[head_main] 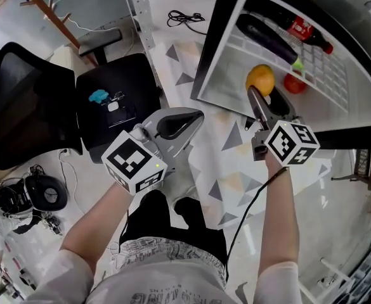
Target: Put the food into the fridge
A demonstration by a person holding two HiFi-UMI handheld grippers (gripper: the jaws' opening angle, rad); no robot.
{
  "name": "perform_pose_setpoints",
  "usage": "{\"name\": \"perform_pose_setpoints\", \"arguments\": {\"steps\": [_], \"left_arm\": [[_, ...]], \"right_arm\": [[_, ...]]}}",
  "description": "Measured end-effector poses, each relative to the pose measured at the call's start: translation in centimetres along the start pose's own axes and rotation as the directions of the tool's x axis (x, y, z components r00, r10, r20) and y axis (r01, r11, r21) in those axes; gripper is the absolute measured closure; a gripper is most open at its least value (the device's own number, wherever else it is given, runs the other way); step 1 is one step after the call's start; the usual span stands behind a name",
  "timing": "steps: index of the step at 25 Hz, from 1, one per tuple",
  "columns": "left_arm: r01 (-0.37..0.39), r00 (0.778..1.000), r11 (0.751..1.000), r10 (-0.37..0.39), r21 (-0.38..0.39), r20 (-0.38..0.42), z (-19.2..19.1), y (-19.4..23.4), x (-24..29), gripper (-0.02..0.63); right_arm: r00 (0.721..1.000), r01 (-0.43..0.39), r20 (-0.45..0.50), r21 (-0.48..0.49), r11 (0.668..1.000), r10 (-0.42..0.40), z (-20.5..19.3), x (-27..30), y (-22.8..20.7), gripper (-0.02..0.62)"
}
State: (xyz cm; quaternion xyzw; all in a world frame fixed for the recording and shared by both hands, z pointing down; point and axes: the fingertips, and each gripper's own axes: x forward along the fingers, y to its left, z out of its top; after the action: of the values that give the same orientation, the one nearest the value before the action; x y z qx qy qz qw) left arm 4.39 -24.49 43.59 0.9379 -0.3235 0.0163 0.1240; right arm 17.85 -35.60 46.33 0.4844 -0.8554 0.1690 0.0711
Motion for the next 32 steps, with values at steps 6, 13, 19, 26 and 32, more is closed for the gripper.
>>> {"name": "perform_pose_setpoints", "arguments": {"steps": [6,13,19,26,32], "left_arm": [[0.005,1.000,1.000,-0.005,0.002,0.018,-1.4,0.5,0.5,0.600],[0.004,0.999,1.000,-0.005,0.013,0.034,-2.6,1.3,1.1,0.600],[0.002,0.999,1.000,-0.003,0.011,0.039,-3.1,1.5,1.6,0.600],[0.000,0.999,1.000,-0.001,0.012,0.049,-3.4,1.3,1.7,0.600],[-0.004,0.999,1.000,0.003,0.010,0.045,-3.7,1.5,1.5,0.600]], "right_arm": [[0.999,0.023,-0.035,-0.084,0.996,-0.027,-1.3,2.7,-1.7,0.333],[0.998,0.040,-0.047,-0.184,0.982,-0.050,-1.8,5.0,-3.2,0.333],[0.989,0.073,-0.095,-0.333,0.940,-0.110,-2.1,7.2,-4.8,0.333],[0.970,0.093,-0.153,-0.481,0.872,-0.188,-3.1,9.9,-6.5,0.333],[0.955,0.082,-0.185,-0.585,0.807,-0.231,-4.1,11.9,-7.4,0.333]]}}
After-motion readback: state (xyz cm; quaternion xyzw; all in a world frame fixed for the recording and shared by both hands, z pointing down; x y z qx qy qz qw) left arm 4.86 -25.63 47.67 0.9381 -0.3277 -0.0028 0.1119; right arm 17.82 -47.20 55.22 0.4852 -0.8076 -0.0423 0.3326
